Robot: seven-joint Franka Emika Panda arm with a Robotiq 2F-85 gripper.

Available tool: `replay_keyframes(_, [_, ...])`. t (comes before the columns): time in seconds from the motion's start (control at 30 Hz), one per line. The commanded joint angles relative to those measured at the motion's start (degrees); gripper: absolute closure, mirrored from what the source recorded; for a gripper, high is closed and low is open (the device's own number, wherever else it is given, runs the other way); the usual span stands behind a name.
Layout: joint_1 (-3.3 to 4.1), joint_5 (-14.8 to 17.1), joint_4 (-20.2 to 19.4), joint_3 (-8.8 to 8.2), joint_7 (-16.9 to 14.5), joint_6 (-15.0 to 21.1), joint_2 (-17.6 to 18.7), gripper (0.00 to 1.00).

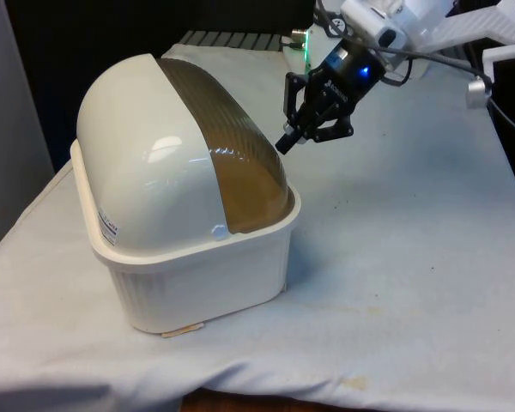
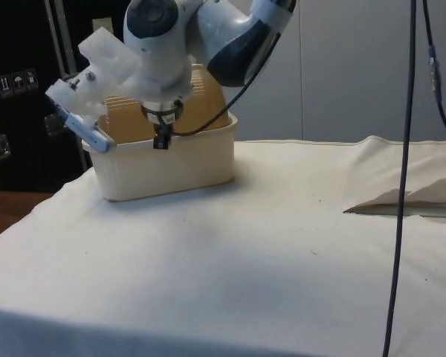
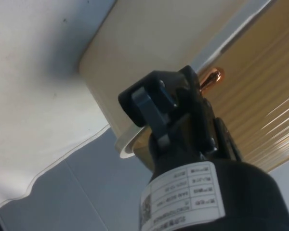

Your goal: Open the lid, then close it.

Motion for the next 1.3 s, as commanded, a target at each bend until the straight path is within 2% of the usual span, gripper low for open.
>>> replay_keyframes(0.0, [0.17,-0.69,0.06,-0.11,0.57,0.0,0.06,1.0])
replay_keyframes(0.53, [0.17,-0.17,0.29,0.06,0.11,-1.32,0.06,1.0])
replay_keyframes(0.7, [0.46,-1.09,1.38,-0.06,0.52,-2.23,0.86,1.0])
replay_keyframes(0.83, [0.52,-1.26,1.72,-0.06,0.69,-2.58,1.15,1.0])
replay_keyframes(0.87, [0.29,-0.63,1.43,0.06,0.17,-2.52,0.97,1.0])
replay_keyframes(0.9, [0.52,-1.32,1.78,-0.06,0.74,-2.69,1.26,1.0])
replay_keyframes(1.1, [0.57,-1.66,2.01,-0.06,1.09,-3.21,1.6,1.0])
replay_keyframes(1.13, [0.4,-1.09,1.72,0.06,0.63,-3.21,1.38,1.0])
replay_keyframes(1.17, [0.63,-1.72,2.01,-0.06,1.15,-3.38,1.66,1.0])
replay_keyframes(1.27, [0.63,-1.89,2.06,-0.06,1.32,-3.61,1.72,1.0])
